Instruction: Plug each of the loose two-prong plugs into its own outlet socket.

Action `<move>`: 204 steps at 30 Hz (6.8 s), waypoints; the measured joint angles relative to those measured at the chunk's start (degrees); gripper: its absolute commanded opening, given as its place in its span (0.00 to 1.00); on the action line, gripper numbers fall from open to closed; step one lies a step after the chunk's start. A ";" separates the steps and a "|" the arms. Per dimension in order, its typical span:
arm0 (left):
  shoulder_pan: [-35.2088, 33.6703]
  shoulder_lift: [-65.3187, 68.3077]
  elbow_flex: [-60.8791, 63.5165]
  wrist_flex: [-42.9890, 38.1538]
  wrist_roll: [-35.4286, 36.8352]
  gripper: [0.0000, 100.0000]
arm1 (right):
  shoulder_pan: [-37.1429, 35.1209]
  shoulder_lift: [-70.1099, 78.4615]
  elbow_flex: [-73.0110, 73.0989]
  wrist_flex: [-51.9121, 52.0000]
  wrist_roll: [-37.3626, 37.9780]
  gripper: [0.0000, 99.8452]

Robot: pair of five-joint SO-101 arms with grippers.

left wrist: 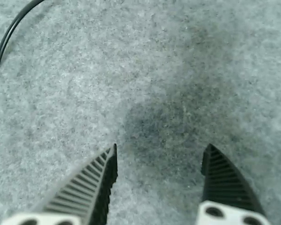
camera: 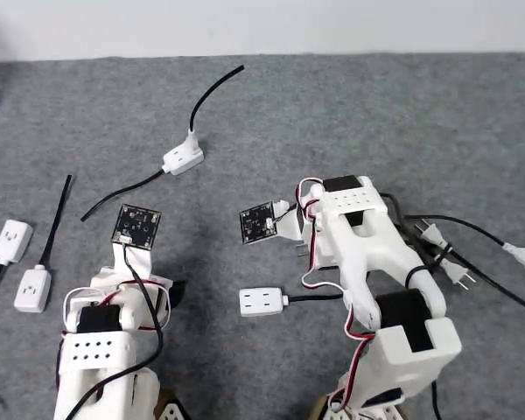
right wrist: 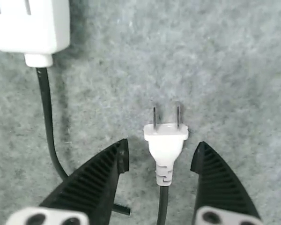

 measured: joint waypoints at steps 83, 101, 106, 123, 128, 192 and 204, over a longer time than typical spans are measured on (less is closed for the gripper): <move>22.51 -0.09 -6.24 -12.84 33.67 0.28 | -18.20 -18.29 -4.40 13.63 -31.82 0.01; 22.51 -3.08 -6.24 -11.43 35.78 0.28 | -17.93 -17.93 -6.51 11.69 -31.74 0.01; 22.51 -13.10 -5.45 -7.47 35.78 0.28 | -17.93 -17.93 -6.51 11.08 -31.74 0.01; 25.67 -31.65 6.24 -8.26 35.87 0.33 | -23.91 -25.93 -9.67 18.90 -34.11 0.01; 25.67 -32.18 6.15 -8.26 36.22 0.33 | -24.09 -28.22 -9.58 19.69 -35.16 0.01; 19.08 -31.65 6.59 -7.47 35.87 0.33 | -23.38 -35.52 -3.87 13.71 -37.01 0.01; 18.81 -32.00 6.59 -7.12 35.87 0.33 | -24.70 -35.52 -4.22 13.63 -40.35 0.01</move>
